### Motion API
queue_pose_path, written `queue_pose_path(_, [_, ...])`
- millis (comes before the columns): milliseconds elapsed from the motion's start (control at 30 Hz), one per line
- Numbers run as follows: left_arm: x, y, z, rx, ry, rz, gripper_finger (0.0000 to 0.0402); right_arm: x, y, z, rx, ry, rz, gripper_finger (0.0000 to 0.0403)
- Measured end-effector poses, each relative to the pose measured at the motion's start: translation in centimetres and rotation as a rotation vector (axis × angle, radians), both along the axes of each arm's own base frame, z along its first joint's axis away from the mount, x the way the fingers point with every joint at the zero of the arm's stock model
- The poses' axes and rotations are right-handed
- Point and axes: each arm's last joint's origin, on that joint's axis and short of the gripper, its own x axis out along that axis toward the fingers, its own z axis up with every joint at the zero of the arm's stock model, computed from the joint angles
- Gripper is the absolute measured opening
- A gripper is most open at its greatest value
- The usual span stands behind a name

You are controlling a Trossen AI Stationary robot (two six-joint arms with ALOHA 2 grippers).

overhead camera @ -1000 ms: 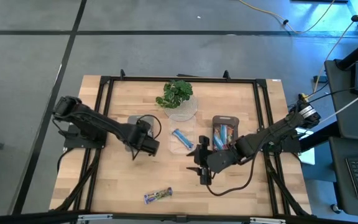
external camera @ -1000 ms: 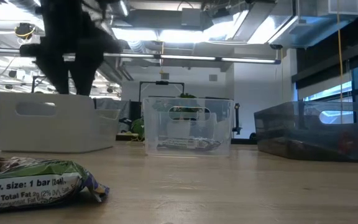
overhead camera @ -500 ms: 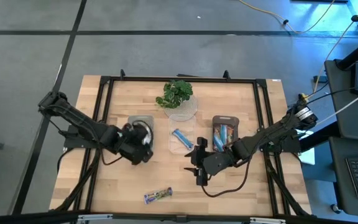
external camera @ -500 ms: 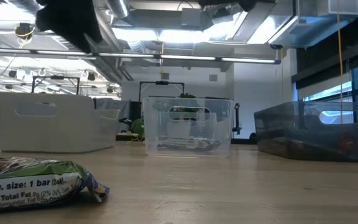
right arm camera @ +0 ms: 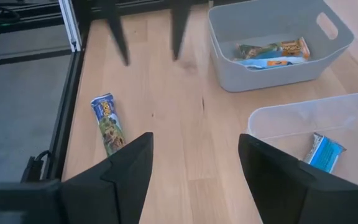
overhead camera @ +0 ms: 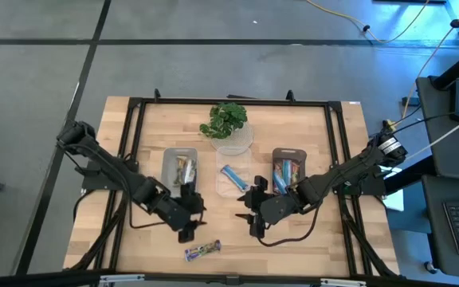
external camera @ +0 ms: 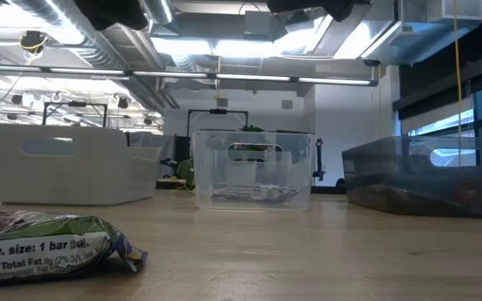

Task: Pick and place Granola Bars by type
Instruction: Put the blue granola bar into the transparent bin

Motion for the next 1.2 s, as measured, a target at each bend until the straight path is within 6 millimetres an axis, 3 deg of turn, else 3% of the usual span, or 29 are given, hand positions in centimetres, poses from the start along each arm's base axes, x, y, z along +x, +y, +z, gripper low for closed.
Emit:
queue_pose_path(400, [0.6,-6.1,-6.0,-0.039,0.059,-0.053,0.0186,-1.3,0.0,-1.3,-0.065,0.181,0.069,0.0239])
queue_pose_path(600, [0.4,-8.6,-9.3,-0.049,0.092,-0.066,0.0163,-1.5,0.2,-1.3,-0.070,0.187,0.080,0.0239])
queue_pose_path(867, [0.3,-9.4,-12.4,-0.031,0.170,-0.053,0.0135,-1.5,0.2,-1.3,-0.069,0.187,0.079,0.0239])
queue_pose_path(1200, [0.5,-9.3,-13.3,0.006,0.185,-0.062,0.0127,-1.5,0.2,-1.3,-0.049,0.187,0.061,0.0239])
